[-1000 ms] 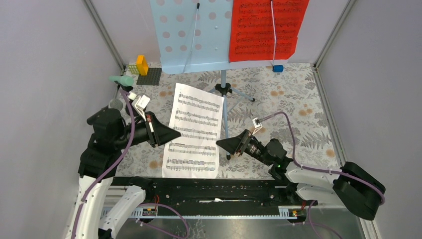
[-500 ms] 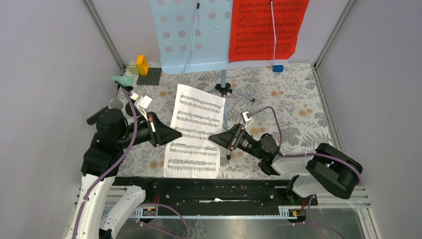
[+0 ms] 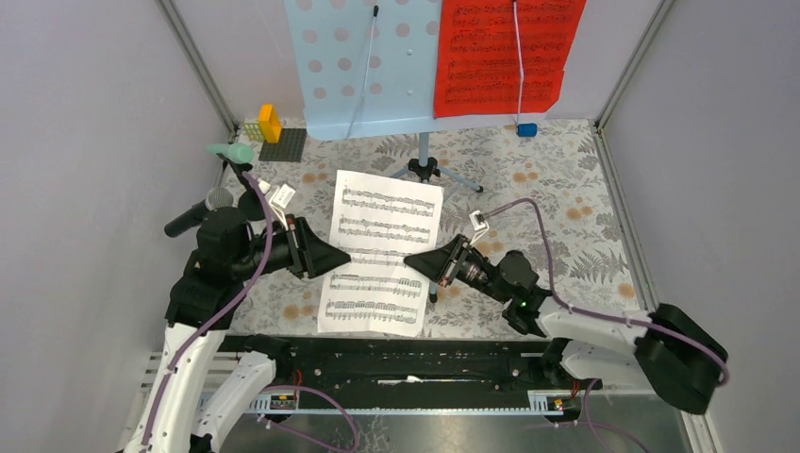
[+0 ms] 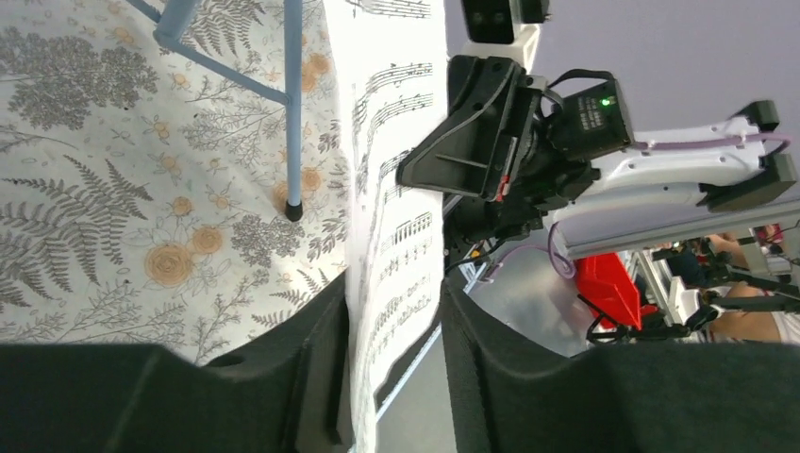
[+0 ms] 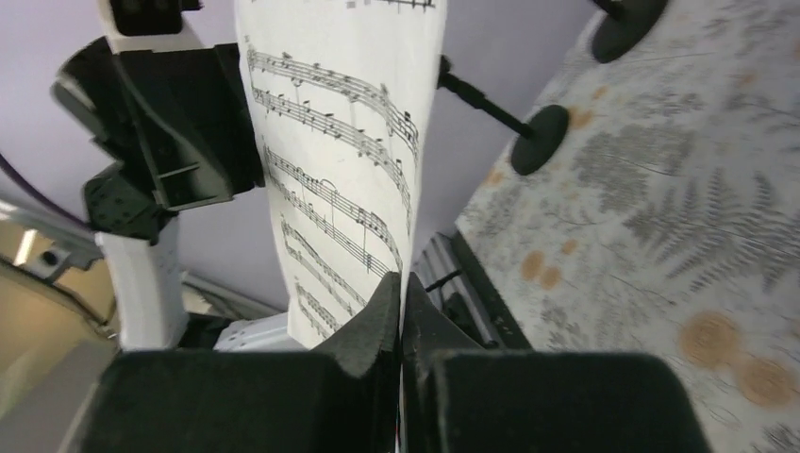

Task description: Pack up the instrument practice props

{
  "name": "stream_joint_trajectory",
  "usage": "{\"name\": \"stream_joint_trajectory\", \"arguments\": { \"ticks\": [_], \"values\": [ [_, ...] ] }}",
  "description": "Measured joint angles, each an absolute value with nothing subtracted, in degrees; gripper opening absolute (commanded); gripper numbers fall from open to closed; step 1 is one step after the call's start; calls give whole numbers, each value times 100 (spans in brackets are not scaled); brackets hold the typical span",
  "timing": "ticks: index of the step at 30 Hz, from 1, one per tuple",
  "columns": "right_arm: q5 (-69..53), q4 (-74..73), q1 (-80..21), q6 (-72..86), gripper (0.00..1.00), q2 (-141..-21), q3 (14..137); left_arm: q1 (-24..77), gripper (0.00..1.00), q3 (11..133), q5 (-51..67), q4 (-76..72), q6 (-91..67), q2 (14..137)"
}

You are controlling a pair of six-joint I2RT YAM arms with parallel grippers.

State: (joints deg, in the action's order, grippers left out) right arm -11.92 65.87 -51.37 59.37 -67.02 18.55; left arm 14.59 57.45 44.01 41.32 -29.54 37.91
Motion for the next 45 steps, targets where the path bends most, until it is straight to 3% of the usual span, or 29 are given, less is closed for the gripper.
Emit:
{"name": "stream_joint_trajectory", "arguments": {
  "ticks": [3, 13, 19, 23, 32, 45],
  "values": [
    [-731, 5085, -5137, 5481, 0, -5946, 1979, 1463, 62, 5594, 4300, 4080, -2941, 3795],
    [1970, -268, -5137, 4772, 0, -3308, 2676, 1463, 77, 5450, 3535, 4088, -2716, 3820],
    [3319, -2270, -5133, 4755, 0, -3140, 3105, 1463, 91, 5183, 2775, 4110, -2558, 3992],
    [3697, -2838, -4816, 4609, 0, -3677, 3415, 1463, 92, 5015, 2480, 4121, -2510, 4185],
    [2836, -2563, -1922, 3756, 0, -4510, 3651, 1463, 99, 4969, 2102, 3951, -2460, 4246],
    [2582, -1544, -462, 3439, 0, -6106, 4209, 1463, 99, 4720, 1500, 3579, -2443, 4058]
  ]
}}
